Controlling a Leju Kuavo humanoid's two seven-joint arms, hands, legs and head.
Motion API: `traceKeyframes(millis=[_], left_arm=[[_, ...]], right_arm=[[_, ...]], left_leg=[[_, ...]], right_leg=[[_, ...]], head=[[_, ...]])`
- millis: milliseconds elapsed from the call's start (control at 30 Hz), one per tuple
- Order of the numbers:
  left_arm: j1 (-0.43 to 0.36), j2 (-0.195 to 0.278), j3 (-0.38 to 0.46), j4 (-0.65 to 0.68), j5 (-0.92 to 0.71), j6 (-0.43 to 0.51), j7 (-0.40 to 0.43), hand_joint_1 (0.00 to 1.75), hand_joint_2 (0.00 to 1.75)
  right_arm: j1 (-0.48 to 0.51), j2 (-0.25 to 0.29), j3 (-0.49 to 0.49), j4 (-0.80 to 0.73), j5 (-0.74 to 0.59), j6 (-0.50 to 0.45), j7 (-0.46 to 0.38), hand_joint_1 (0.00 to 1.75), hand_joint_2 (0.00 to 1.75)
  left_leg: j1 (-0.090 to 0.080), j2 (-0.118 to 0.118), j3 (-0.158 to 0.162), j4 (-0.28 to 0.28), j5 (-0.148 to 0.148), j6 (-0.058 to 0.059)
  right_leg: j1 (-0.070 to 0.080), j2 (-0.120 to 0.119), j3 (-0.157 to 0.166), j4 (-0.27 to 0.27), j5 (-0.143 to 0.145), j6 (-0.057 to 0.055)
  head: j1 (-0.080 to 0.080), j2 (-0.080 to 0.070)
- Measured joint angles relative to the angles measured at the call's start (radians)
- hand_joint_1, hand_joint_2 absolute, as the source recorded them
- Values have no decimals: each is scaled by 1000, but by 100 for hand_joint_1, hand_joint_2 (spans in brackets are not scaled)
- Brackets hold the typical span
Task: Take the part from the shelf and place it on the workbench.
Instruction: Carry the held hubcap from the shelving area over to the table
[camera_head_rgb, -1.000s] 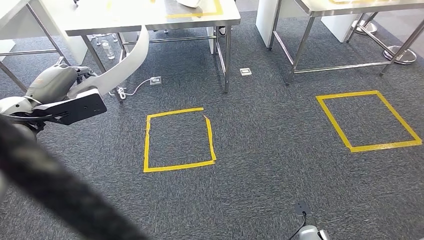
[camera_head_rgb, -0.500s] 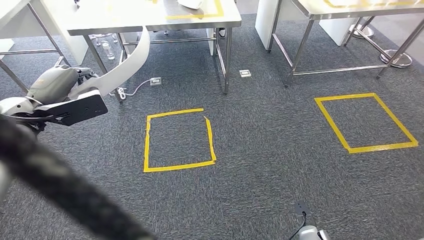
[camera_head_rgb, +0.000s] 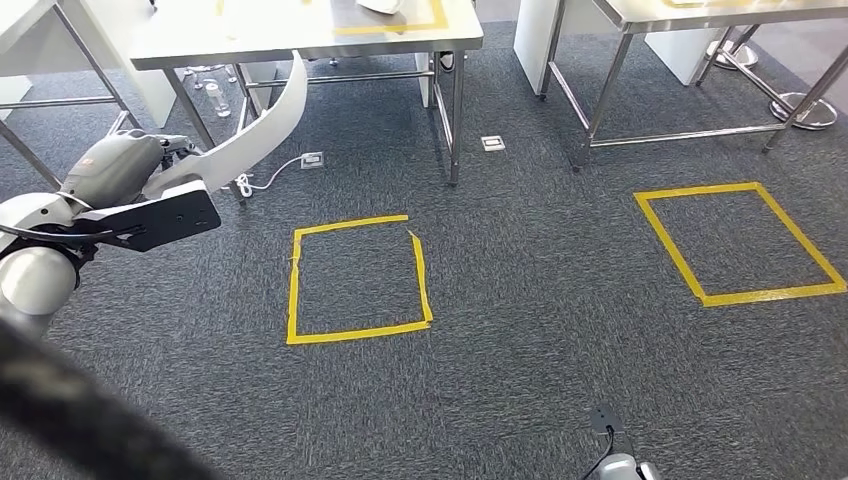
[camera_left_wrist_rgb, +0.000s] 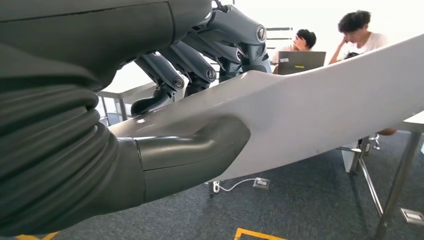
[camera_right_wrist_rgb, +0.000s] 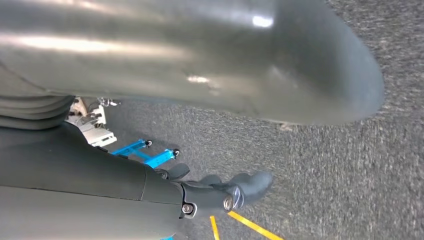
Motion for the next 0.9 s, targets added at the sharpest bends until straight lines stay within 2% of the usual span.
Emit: traceKeyframes(millis=[67,100,200,233,267,300,333,400,433,500,567,600,633,700,733,767,800,833,900], left_arm=[[-1,1,0,-1,0,0,0,175,175],[-3,2,0,-1,0,0,0,175,175],[-2,4,-1,0,0,-2,-1,175,175],[1,5,-1,1,0,-4,0,175,175],[2,7,-1,1,0,-7,0,175,175],[2,8,-1,1,0,-9,1,175,175],[0,9,-1,1,1,-10,1,175,175],[-5,11,-1,1,2,-11,1,175,175],[-7,11,-1,1,3,-12,1,175,175],[-8,10,-1,0,3,-15,2,175,175],[-9,9,-1,-2,4,-16,2,175,175],[-11,9,-1,-2,5,-16,2,175,175],[-12,9,-2,-3,6,-16,3,175,175],[-11,9,-2,-3,7,-17,3,175,175],[-7,9,-3,-3,8,-17,3,175,175],[-4,9,-3,-3,8,-18,4,175,175],[-2,9,-3,-3,8,-18,5,175,175],[-2,9,-3,-3,8,-19,5,175,175],[-5,10,-3,-4,9,-22,7,175,175]], right_arm=[[0,0,0,0,1,0,0,0,0],[0,0,0,0,1,0,0,0,0],[-1,0,0,0,2,-1,0,0,0],[-1,0,0,0,3,-1,0,0,0],[-1,0,0,0,3,-1,0,0,0],[-1,0,0,0,4,-1,1,0,0],[-1,0,0,0,4,-1,1,0,0],[-1,2,0,0,4,-2,1,0,0],[-1,3,0,0,5,-2,1,0,0],[-1,4,0,0,5,-2,1,0,0],[-2,6,0,0,5,-2,1,0,0],[-2,6,0,0,5,-2,1,0,0],[-2,5,0,0,5,-2,2,0,0],[-1,2,0,0,5,-1,4,0,0],[-1,1,0,0,5,-1,5,0,0],[0,1,0,0,5,0,6,0,0],[0,1,0,0,5,1,7,0,0],[0,0,0,0,5,1,8,0,0],[-1,-1,0,0,6,1,8,0,0]], left_leg=[[3,-9,-7,19,-15,-11],[5,-17,-25,56,-36,-15],[6,-38,-128,250,-114,-21],[6,-39,-152,286,-116,-19],[6,-40,-158,285,-98,-15],[5,-41,-144,243,-63,-8],[3,-44,-115,173,-19,0],[-4,-50,-57,47,31,15],[-7,-53,-42,16,37,19],[-10,-53,-35,-1,33,21],[-6,-50,-24,-15,36,27],[-3,-49,-17,-23,38,31],[-1,-47,-12,-27,39,34],[-1,-46,-10,-27,35,38],[-1,-45,-9,-25,33,39],[-1,-45,-8,-22,29,38],[0,-45,-7,-17,24,37],[1,-45,-5,-11,18,33],[0,-46,-5,2,4,22]], right_leg=[[-2,4,4,-1,-1,-14],[-3,6,6,-2,-2,-20],[0,13,9,-3,-7,-29],[1,16,10,-3,-8,-31],[3,20,12,-3,-10,-32],[5,24,16,-3,-12,-32],[6,28,19,-3,-14,-32],[8,33,23,-3,-18,-26],[7,34,23,-4,-19,-21],[5,36,25,-9,-19,-9],[5,30,23,-1,-27,1],[6,26,11,25,-42,5],[6,21,-13,74,-65,7],[8,16,-83,203,-114,11],[7,16,-112,247,-121,12],[7,15,-123,254,-109,13],[6,13,-114,221,-78,14],[5,10,-87,155,-37,15],[7,4,-33,38,8,11]], head=[[-2,0],[-4,0],[-8,0],[-8,0],[-8,0],[-8,0],[-8,0],[-8,0],[-8,0],[-7,0],[-7,0],[-6,0],[-5,0],[-3,0],[-3,0],[-3,0],[-2,0],[-2,0],[0,0]])
